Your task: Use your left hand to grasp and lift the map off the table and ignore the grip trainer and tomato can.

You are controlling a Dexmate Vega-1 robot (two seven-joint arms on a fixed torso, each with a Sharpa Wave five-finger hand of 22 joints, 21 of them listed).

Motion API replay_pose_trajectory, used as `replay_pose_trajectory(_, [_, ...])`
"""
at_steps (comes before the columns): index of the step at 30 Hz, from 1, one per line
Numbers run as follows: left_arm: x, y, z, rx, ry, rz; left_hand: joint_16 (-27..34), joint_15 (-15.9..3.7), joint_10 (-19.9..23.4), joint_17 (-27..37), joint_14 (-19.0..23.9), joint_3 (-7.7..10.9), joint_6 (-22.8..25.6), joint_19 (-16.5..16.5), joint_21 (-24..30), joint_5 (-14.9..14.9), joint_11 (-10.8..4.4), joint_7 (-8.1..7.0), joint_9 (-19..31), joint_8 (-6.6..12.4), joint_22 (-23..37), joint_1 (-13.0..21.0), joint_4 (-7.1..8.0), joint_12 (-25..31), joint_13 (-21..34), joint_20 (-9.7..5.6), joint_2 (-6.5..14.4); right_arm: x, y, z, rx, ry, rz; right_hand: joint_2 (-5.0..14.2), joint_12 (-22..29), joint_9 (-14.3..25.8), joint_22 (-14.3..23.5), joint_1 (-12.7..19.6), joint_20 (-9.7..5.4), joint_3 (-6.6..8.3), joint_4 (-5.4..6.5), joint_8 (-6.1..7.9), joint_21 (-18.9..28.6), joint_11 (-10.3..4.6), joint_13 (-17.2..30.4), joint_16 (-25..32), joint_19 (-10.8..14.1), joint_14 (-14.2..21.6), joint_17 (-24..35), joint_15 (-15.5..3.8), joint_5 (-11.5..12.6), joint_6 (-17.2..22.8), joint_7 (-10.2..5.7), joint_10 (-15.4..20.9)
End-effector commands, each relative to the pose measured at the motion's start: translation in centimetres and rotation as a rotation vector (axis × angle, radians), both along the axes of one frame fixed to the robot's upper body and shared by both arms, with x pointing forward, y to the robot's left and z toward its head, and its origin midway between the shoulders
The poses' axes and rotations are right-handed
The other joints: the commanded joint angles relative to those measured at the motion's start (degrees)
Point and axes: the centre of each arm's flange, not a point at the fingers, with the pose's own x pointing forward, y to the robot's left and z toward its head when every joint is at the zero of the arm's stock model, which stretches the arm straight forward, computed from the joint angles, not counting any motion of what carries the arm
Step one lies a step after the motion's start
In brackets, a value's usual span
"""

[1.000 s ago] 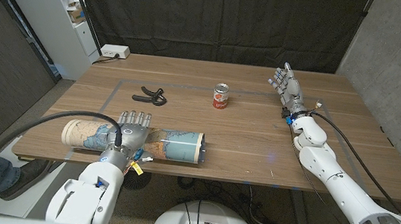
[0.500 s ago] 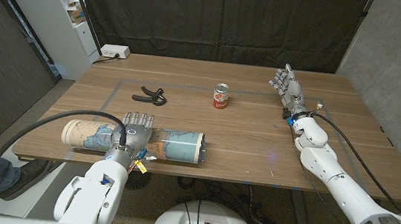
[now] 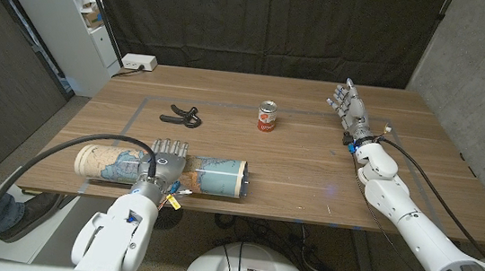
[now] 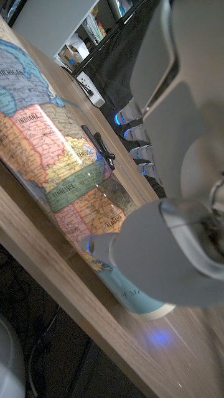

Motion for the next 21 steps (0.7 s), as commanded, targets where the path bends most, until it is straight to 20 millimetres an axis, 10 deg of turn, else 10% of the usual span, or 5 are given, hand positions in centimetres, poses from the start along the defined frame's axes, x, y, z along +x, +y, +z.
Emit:
replay_pose_trajectory(1, [0.9, 0.32, -0.13, -0.009, 0.015, 0.0, 0.2, 0.18, -0.7, 0.1, -0.4, -0.16, -2.0, -0.3, 0.0, -0.1, -0.16, 4.53, 0.3, 0.13, 0.2, 0.2, -0.03, 0.4, 0.1, 0.13, 0.5, 0.2, 0.11, -0.33, -0.004, 0.011, -0.013, 0.45, 0.1, 0.3, 0.3, 0.1, 0.33, -0.23, 0.0, -0.22, -0.4, 0.13, 0.3, 0.1, 0.5, 0.4, 0.1, -0.02, 0.2, 0.1, -0.53, 0.4])
replay_pose_trajectory(21, [1.53, 0.11, -0.26, -0.006, 0.022, 0.02, 0.3, 0.23, -0.9, 0.1, -0.4, -0.15, -1.9, -0.3, 0.0, -0.5, -0.25, 4.63, 0.3, 0.21, 0.2, 0.7, -0.02, 0.4, 0.1, 0.13, 1.1, 0.67, 0.18, -0.48, -0.009, 0.018, -0.012, 0.49, 0.2, 0.3, 0.3, 0.1, 0.47, -0.32, -0.06, -0.21, -0.8, 0.23, 0.3, 0.1, 0.6, 0.5, 0.1, 0.01, 0.2, 0.1, -0.69, 0.7])
